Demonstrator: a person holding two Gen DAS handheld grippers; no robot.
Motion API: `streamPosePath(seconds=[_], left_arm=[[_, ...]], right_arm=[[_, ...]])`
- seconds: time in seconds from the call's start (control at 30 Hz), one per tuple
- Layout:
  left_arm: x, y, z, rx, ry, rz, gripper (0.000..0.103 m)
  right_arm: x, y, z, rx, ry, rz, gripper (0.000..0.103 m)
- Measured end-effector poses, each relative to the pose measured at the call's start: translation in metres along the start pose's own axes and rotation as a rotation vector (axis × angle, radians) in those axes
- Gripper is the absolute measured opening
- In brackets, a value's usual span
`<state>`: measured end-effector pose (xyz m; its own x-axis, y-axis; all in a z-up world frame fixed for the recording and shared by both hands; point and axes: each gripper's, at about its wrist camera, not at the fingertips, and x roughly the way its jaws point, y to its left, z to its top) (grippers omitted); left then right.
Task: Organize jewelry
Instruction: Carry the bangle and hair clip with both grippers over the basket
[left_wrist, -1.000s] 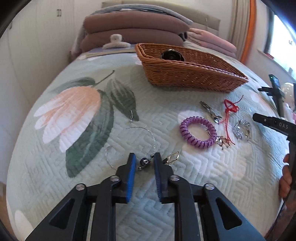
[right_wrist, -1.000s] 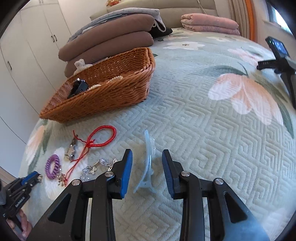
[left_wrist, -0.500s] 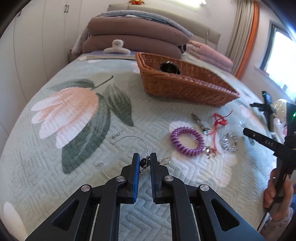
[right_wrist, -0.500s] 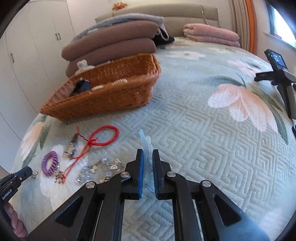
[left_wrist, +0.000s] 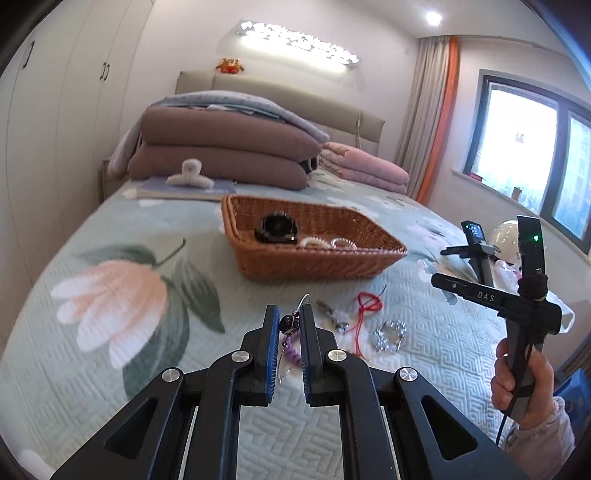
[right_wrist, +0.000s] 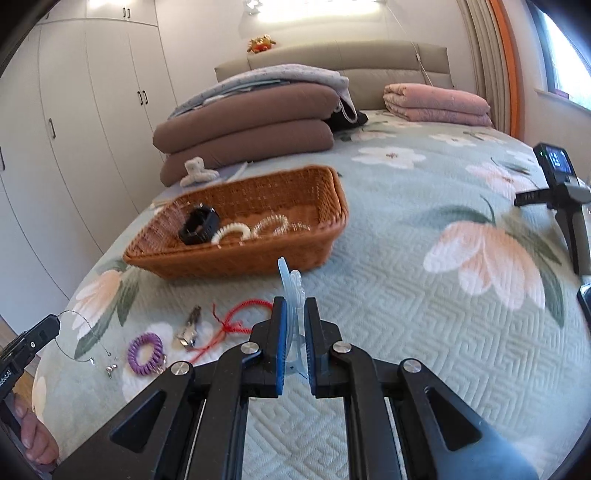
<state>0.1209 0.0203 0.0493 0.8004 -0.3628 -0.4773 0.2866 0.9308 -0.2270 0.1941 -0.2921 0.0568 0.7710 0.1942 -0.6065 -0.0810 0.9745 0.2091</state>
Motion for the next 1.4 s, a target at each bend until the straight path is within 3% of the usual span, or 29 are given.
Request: streamPosePath(seconds=[0.37, 0.47, 0.6, 0.87, 1.13, 1.4], left_arm=[[0.027, -0.001, 0.091, -0.023, -0.104, -0.045, 0.01], [0.042, -0.006, 0.118, -0.038, -0.135, -0.067, 0.01], [0.079, -0.009, 0.141, -0.07, -0.129, -0.082, 0.01], [0.167, -0.003, 0.123, -0.115, 0.002, -0.067, 0.01], [0.194, -0.012, 0.106, -0.058, 0.067, -0.048, 0.01], [0.203, -0.028, 0.096, 0.005, 0.082, -0.039, 0.011]], right_arm=[[0.004, 0.006, 0.071, -0.005, -0.081, 0.043, 0.012], [0.019, 0.004, 0.094, 0.032, -0.072, 0.115, 0.012], [0.055, 0.011, 0.115, 0.029, -0.039, 0.117, 0.012], [0.129, -0.001, 0.107, 0.086, 0.051, 0.082, 0.012], [0.144, -0.007, 0.1, 0.07, 0.07, 0.049, 0.012], [0.15, -0.004, 0.097, 0.044, 0.073, 0.028, 0.012]])
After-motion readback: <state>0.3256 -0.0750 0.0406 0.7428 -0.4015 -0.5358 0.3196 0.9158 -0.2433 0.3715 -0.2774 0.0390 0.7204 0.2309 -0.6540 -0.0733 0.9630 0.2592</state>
